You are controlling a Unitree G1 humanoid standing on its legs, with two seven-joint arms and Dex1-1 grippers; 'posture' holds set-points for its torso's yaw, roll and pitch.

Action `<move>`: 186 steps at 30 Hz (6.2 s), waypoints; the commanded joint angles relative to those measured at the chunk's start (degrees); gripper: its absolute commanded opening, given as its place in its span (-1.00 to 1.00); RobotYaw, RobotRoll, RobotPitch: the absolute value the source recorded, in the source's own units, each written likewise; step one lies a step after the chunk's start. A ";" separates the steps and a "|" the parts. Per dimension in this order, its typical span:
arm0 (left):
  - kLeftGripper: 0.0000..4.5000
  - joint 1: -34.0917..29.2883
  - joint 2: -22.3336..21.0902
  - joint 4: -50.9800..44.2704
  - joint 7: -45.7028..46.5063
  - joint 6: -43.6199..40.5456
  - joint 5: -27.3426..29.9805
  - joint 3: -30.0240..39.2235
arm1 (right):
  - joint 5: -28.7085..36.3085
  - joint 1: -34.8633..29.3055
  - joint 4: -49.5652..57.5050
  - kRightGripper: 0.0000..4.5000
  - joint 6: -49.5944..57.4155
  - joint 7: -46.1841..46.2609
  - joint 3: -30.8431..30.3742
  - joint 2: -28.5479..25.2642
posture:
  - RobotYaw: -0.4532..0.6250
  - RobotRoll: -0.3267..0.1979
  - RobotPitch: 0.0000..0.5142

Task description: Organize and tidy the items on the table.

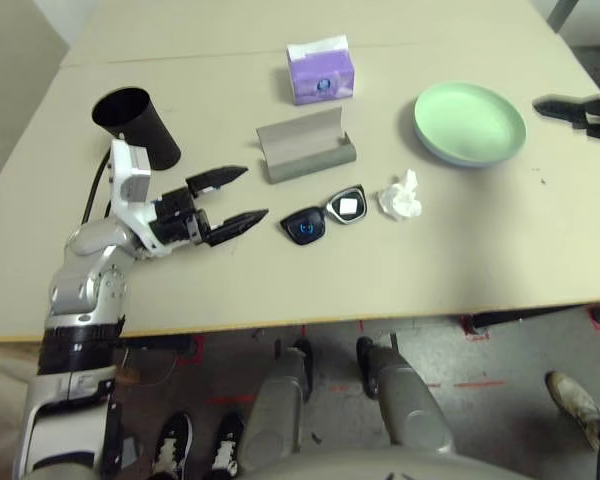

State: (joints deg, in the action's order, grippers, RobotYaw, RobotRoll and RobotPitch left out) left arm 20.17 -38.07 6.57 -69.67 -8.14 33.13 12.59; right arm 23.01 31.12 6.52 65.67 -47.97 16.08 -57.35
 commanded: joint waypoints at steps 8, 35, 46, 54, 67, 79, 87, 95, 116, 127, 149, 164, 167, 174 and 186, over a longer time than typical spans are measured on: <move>1.00 -1.34 -1.98 -0.27 -2.58 0.29 -0.15 0.17 | 2.32 -20.91 23.96 0.99 -11.17 3.00 0.14 7.19 | -0.64 0.25 0.09; 1.00 -2.78 -4.51 -3.11 -2.23 -1.01 0.41 1.22 | -13.79 -9.50 1.65 0.99 -40.17 11.11 -22.70 27.74 | -0.55 0.25 0.02; 1.00 -2.97 -4.58 -4.27 -1.33 -1.48 0.66 1.39 | -16.83 -3.85 -5.32 0.99 -38.54 14.19 -23.24 30.34 | -0.54 0.25 -0.02; 1.00 -3.32 -4.23 -4.99 -0.77 -1.57 0.81 1.37 | -16.07 -3.24 -4.21 -0.15 -36.51 14.03 -22.85 30.65 | -0.55 0.25 -0.04; 1.00 -3.15 -2.88 -3.47 -0.74 -0.64 0.13 0.37 | -13.22 -1.20 -3.22 -0.99 -32.46 14.00 -17.24 28.58 | -0.58 0.25 -0.03; 1.00 -2.46 -2.28 -2.82 -0.79 -0.29 -0.27 0.20 | -12.41 -3.25 -0.46 -0.74 -29.24 11.85 -17.00 26.53 | -0.59 0.25 -0.01; 1.00 -2.63 -2.40 -2.81 -0.91 -0.33 -0.21 0.24 | -8.88 -6.73 6.13 0.59 -24.89 8.77 -15.58 23.03 | -0.59 0.25 0.00; 1.00 -2.42 -2.44 -2.34 -1.19 -0.26 -0.33 0.12 | -7.75 -5.55 7.03 0.99 -23.23 9.31 -16.83 23.83 | -0.60 0.25 0.01; 1.00 -3.87 -2.91 -4.04 -0.11 -0.44 0.03 1.07 | -14.13 0.99 -9.18 0.99 -32.42 11.33 -24.18 31.86 | -0.54 0.25 0.00; 1.00 -4.62 -2.59 -5.59 1.00 -0.93 0.46 0.89 | -14.81 2.91 -8.75 0.05 -32.30 10.42 -25.24 32.58 | -0.53 0.25 -0.01; 1.00 -4.70 -1.44 -5.19 1.55 -0.26 0.26 0.63 | -19.03 23.44 -29.45 -0.98 -38.75 12.74 -18.93 25.26 | -0.52 0.25 0.01; 1.00 -6.73 -1.94 -7.50 3.05 -1.16 0.94 1.60 | -28.43 35.42 -65.55 -0.22 -60.78 20.91 -19.51 26.55 | -0.48 0.25 0.03; 1.00 -6.46 -1.54 -7.19 3.09 -1.10 0.84 1.06 | -27.82 35.27 -63.39 0.26 -59.58 19.99 -18.39 25.28 | -0.50 0.25 0.04; 1.00 -4.49 -0.73 -5.00 2.35 -0.40 0.20 -0.31 | -24.98 32.14 -50.52 0.98 -50.88 16.19 -14.83 20.42 | -0.58 0.25 0.02; 1.00 -3.67 -1.71 -2.22 -0.33 0.37 0.16 0.11 | -9.55 8.35 10.61 0.98 -4.93 11.06 -7.37 13.79 | -0.64 0.25 0.07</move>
State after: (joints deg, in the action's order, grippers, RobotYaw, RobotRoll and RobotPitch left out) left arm 17.09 -39.36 3.60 -69.21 -8.16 33.67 12.62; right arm 10.76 40.92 9.16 55.04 -37.56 8.81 -44.50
